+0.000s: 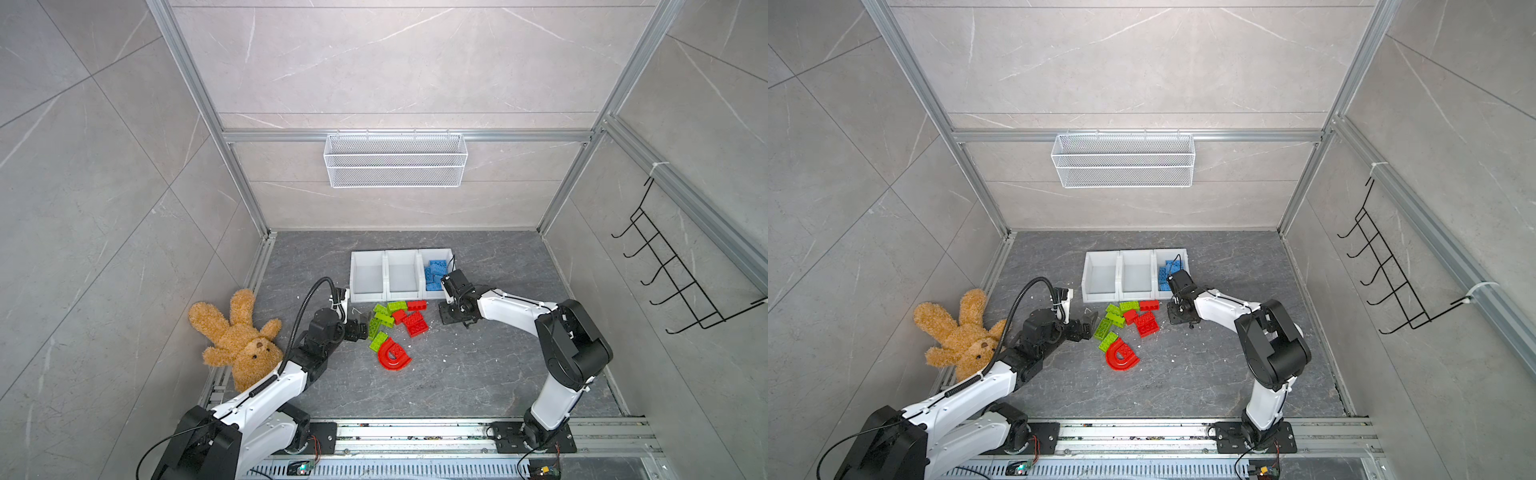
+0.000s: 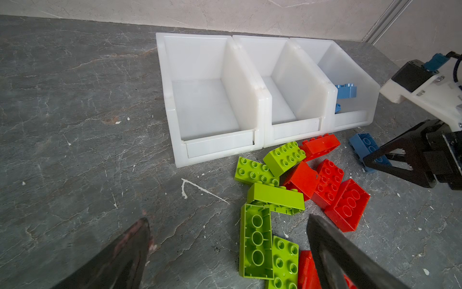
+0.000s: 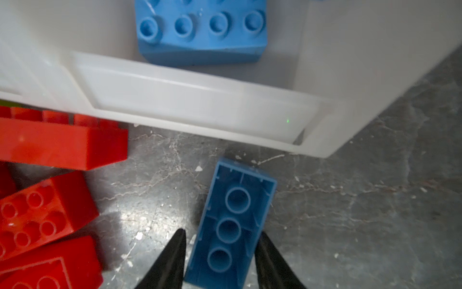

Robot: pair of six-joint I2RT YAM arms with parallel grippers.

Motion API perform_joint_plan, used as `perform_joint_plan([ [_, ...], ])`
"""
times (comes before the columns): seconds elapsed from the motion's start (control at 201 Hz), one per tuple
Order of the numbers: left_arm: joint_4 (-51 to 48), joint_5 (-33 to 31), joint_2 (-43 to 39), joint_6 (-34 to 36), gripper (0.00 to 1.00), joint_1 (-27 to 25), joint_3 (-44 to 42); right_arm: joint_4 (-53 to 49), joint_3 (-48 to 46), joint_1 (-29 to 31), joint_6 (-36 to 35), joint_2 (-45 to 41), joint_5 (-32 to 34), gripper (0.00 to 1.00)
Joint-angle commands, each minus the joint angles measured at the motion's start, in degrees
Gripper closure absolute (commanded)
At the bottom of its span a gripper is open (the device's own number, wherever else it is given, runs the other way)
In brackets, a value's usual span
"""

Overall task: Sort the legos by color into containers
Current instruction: 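Lower the right gripper to the blue brick beside the bin front, then close the right gripper on the blue 2x3 brick and lift it, then carry the blue brick over the far compartment and open the right gripper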

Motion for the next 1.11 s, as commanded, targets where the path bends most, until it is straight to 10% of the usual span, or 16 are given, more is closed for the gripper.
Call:
perform_joint_plan([
  [0.0, 2.0, -0.5, -0.8, 1.4, 0.0, 0.1, 0.7, -0.1, -1.3, 0.4, 0.5, -1.0, 0.0, 0.55],
  [0.602, 3.3, 0.3, -1.2, 1.1, 0.01, 0.1, 0.0, -0.8, -3.8, 0.5, 0.7, -11.4, -3.9, 0.71],
  [1.1, 3.2, 0.1, -1.5, 1.4, 0.0, 0.1, -0.2, -3.1, 16.9, -4.6, -5.6, -2.5, -10.6, 0.75],
])
